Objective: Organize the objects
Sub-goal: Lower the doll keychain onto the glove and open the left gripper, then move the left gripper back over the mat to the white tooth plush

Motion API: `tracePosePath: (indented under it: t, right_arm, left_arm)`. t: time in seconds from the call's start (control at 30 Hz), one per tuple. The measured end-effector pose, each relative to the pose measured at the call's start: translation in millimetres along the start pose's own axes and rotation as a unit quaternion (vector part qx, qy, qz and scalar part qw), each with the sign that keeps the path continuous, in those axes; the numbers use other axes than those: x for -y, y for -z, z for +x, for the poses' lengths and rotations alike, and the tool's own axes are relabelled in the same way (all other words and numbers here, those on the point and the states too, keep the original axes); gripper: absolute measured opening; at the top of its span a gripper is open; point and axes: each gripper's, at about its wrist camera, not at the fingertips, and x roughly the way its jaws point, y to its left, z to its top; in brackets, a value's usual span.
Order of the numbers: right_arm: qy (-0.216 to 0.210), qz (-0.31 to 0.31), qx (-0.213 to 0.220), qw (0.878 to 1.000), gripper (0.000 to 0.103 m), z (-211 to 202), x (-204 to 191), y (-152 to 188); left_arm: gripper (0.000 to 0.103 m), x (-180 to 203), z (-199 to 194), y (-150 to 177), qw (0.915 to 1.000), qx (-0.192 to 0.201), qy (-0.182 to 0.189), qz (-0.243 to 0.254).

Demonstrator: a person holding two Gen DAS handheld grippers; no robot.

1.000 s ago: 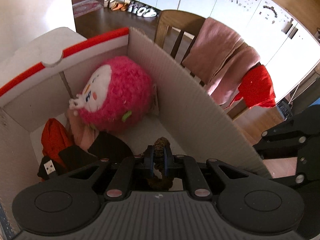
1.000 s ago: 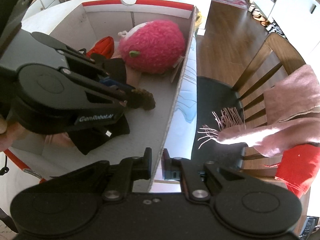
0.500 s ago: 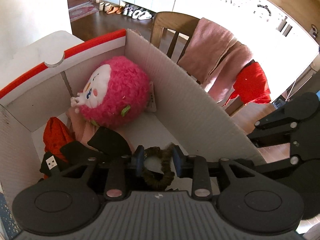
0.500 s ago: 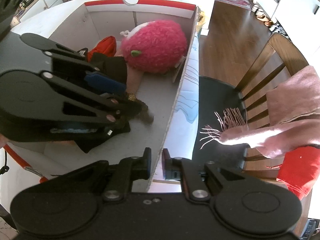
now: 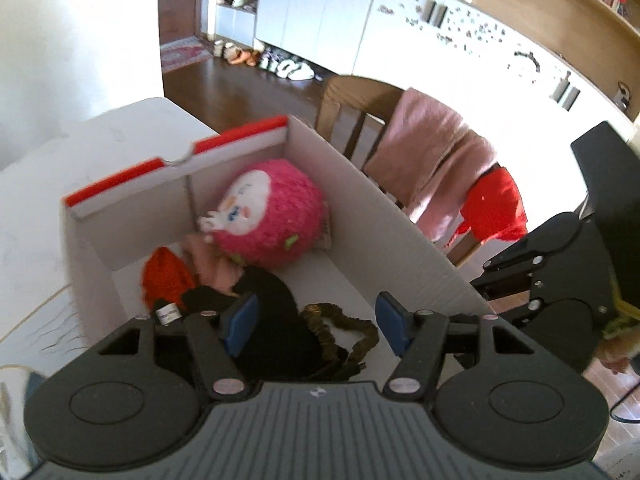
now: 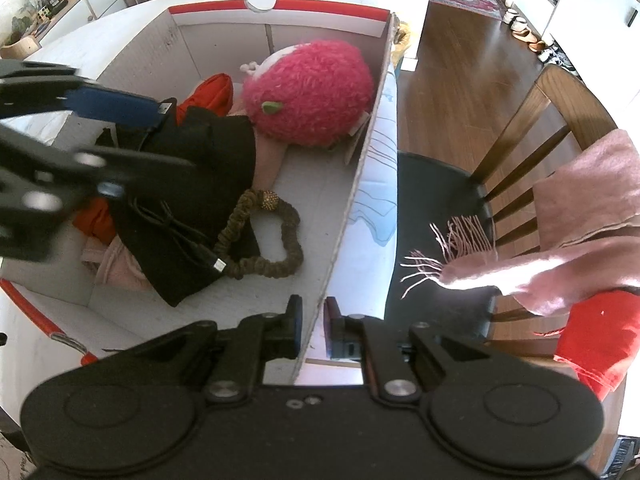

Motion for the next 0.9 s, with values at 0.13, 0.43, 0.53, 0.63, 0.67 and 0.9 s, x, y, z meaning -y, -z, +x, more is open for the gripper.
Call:
tracePosePath:
  t: [0.13, 0.43, 0.53, 0.63, 0.67, 0.9]
  right_arm:
    - [0.001, 0.002, 0.000, 1.000, 0.010, -1.5, 0.3, -0.6]
    - [0.012, 0.004, -0.001, 1.000, 0.009, -3.4, -3.4, -0.7]
    - [0.016, 0.004, -0.003, 1.000, 0.009, -3.5, -4.7, -1.5]
    - [0.021, 0.004, -0.005, 1.000, 0.008, -4.1, -6.7, -2.4]
    - [0.023, 0.003, -0.005, 1.000, 0.008, -4.1, -7.1, -2.5]
    - [0.035, 0.013, -0.008, 0.999, 0.008, -4.1, -10.9, -3.0]
  left_arm:
    - [0.064, -15.2, -31.2, 10.2, 0.9996, 0.022, -0.013, -0.015]
    - [0.069, -70.1, -103.9, 55.9, 0.9932, 0.060, -0.072, -0.070]
    - [0.069, -89.3, -121.2, 74.2, 0.9894, 0.061, -0.094, -0.092]
    - [0.074, -102.8, -133.6, 93.6, 0.9859, 0.060, -0.114, -0.107]
    - [0.074, -106.8, -136.1, 100.5, 0.9849, 0.059, -0.119, -0.111]
    - [0.080, -120.7, -130.0, 147.1, 0.9832, 0.020, -0.132, -0.124]
